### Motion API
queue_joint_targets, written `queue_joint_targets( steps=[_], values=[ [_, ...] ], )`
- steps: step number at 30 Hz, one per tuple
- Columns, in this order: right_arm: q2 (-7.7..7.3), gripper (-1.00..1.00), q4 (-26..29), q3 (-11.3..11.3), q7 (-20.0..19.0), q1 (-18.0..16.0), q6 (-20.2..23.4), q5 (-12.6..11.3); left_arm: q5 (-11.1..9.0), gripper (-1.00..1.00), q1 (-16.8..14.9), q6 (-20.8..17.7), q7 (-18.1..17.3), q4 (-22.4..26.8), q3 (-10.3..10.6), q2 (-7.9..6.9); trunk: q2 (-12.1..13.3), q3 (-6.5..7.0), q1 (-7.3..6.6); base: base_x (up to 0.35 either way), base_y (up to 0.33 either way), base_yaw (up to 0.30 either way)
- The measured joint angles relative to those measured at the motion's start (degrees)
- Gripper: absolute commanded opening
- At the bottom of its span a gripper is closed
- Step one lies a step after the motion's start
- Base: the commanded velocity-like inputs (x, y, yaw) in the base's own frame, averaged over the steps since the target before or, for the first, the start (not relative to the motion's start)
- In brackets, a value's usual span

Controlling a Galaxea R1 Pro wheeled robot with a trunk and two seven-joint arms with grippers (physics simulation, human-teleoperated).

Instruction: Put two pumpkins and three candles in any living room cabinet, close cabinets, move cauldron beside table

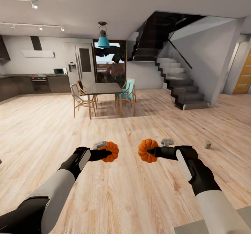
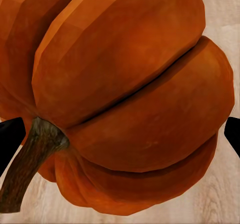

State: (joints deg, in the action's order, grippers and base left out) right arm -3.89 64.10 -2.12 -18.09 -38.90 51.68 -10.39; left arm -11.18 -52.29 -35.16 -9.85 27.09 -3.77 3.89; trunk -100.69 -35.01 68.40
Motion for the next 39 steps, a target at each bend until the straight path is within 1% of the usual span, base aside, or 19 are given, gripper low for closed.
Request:
queue_joint_targets(
  steps=[11, 23, 39],
  values=[
    [-0.01, -1.00, 0.02, 0.01, 0.00, 0.01, 0.01, 0.00, -0.10, -1.00, -0.04, 0.02, 0.00, -0.01, -0.01, 0.01, 0.00, -0.06, -0.01, 0.020, 0.000, 0.028],
    [0.01, -1.00, 0.01, 0.01, -0.01, 0.01, -0.01, 0.18, -0.02, -1.00, -0.03, 0.02, 0.01, -0.02, 0.00, 0.01, 0.00, -0.07, -0.02, 0.235, 0.000, 0.001],
    [0.08, -1.00, 0.02, 0.01, -0.05, 0.01, 0.01, 0.05, -0.14, -1.00, -0.02, 0.03, 0.00, -0.02, -0.10, 0.01, 0.00, -0.07, 0.00, 0.049, -0.014, 0.000]
  ],
)
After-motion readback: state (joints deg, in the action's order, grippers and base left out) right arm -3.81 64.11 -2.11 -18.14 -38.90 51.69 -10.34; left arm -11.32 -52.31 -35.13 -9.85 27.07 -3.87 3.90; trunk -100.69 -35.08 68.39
